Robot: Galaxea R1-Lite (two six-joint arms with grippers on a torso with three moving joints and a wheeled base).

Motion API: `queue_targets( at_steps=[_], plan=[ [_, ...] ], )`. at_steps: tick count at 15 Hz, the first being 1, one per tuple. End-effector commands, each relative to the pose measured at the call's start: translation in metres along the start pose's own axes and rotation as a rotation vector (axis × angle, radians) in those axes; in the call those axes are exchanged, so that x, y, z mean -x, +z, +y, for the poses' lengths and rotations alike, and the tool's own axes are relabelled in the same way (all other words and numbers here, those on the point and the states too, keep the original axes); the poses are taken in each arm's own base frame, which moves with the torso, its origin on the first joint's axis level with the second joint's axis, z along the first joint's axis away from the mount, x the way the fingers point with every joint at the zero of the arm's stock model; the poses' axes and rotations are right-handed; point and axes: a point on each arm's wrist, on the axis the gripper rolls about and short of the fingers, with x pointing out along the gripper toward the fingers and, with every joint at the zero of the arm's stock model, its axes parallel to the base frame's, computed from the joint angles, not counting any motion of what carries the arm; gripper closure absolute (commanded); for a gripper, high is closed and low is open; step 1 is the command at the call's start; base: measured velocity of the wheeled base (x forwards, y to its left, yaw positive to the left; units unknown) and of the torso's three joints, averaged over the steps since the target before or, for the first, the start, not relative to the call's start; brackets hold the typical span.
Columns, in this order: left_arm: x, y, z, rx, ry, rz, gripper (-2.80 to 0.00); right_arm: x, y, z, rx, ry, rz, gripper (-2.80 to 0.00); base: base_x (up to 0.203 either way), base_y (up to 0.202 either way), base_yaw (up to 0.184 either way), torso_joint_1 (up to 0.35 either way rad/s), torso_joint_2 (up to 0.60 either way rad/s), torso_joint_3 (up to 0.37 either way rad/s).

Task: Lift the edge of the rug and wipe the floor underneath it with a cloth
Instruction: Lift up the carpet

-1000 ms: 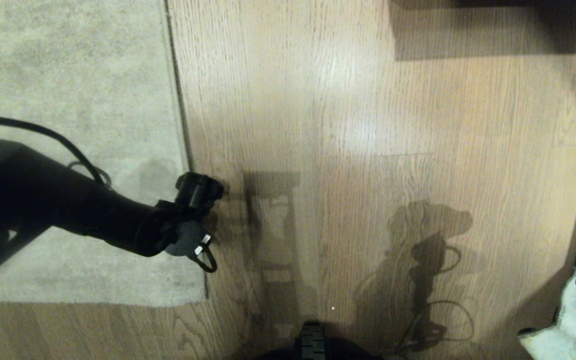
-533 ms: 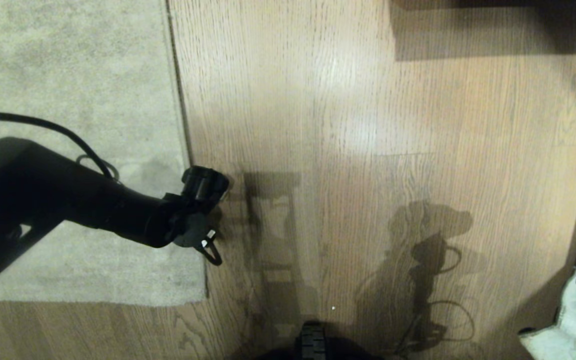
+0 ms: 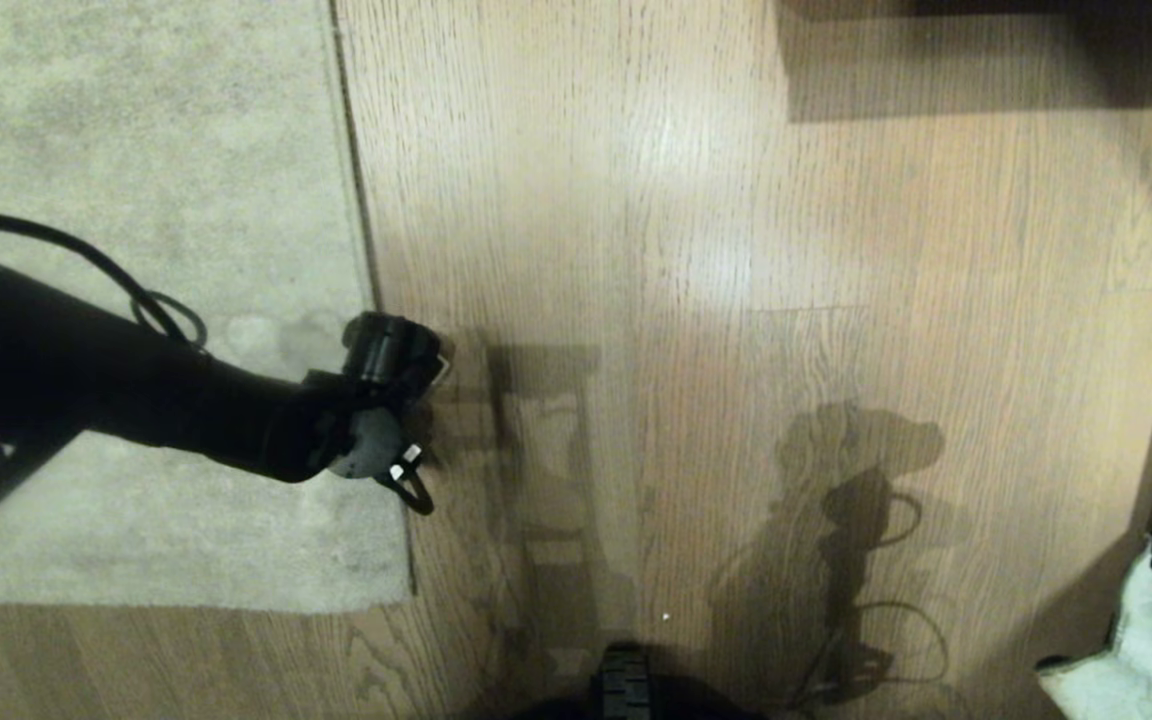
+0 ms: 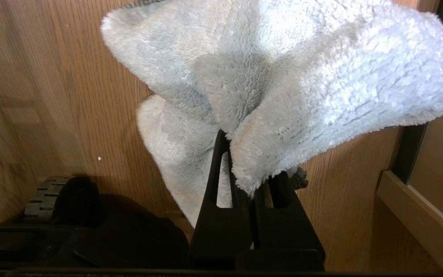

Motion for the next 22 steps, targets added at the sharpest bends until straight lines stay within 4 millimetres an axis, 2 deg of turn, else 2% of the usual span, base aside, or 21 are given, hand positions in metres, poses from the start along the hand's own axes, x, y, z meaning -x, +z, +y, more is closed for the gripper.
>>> queue_targets(
  at_steps=[1, 5, 11, 13, 19, 22],
  plan=[
    [0.007, -0.008, 0.023, -0.027, 0.034, 0.02, -2.8, 0.0, 0.0, 0.0, 0.001, 0.001, 0.0, 0.0, 0.0, 0.0, 0.0, 0.0, 0.0, 0.0],
    [0.015, -0.029, 0.031, -0.035, 0.034, 0.057, -2.8, 0.0, 0.0, 0.0, 0.001, 0.001, 0.0, 0.0, 0.0, 0.0, 0.0, 0.0, 0.0, 0.0],
    [0.032, -0.048, 0.051, -0.006, 0.057, 0.071, -2.8, 0.0, 0.0, 0.0, 0.001, 0.001, 0.0, 0.0, 0.0, 0.0, 0.0, 0.0, 0.0, 0.0],
    [0.038, -0.062, 0.053, -0.008, 0.057, 0.092, -2.8, 0.0, 0.0, 0.0, 0.001, 0.001, 0.0, 0.0, 0.0, 0.0, 0.0, 0.0, 0.0, 0.0],
    [0.05, -0.103, 0.045, -0.033, 0.039, 0.138, -2.8, 0.0, 0.0, 0.0, 0.001, 0.001, 0.0, 0.0, 0.0, 0.0, 0.0, 0.0, 0.0, 0.0],
    [0.053, -0.111, 0.042, -0.029, 0.041, 0.128, -2.8, 0.0, 0.0, 0.0, 0.001, 0.001, 0.0, 0.0, 0.0, 0.0, 0.0, 0.0, 0.0, 0.0]
  ],
)
